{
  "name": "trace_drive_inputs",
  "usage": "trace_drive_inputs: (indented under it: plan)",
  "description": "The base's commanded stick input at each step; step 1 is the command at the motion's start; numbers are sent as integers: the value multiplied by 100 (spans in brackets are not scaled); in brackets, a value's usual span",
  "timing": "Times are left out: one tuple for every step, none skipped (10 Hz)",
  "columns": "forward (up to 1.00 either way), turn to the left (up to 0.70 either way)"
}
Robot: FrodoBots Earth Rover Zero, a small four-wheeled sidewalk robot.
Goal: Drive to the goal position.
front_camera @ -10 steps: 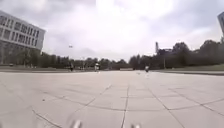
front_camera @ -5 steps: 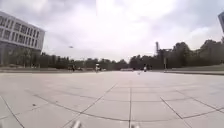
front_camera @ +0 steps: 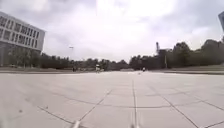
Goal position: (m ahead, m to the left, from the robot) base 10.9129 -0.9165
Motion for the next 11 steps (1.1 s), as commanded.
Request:
trace_drive_inputs:
  plan:
    - [70, 0]
    - [70, 0]
    - [70, 0]
    - [70, 0]
    - [70, 0]
    - [70, 0]
    - [70, 0]
    - [70, 0]
    - [70, 0]
    - [70, 0]
    - [70, 0]
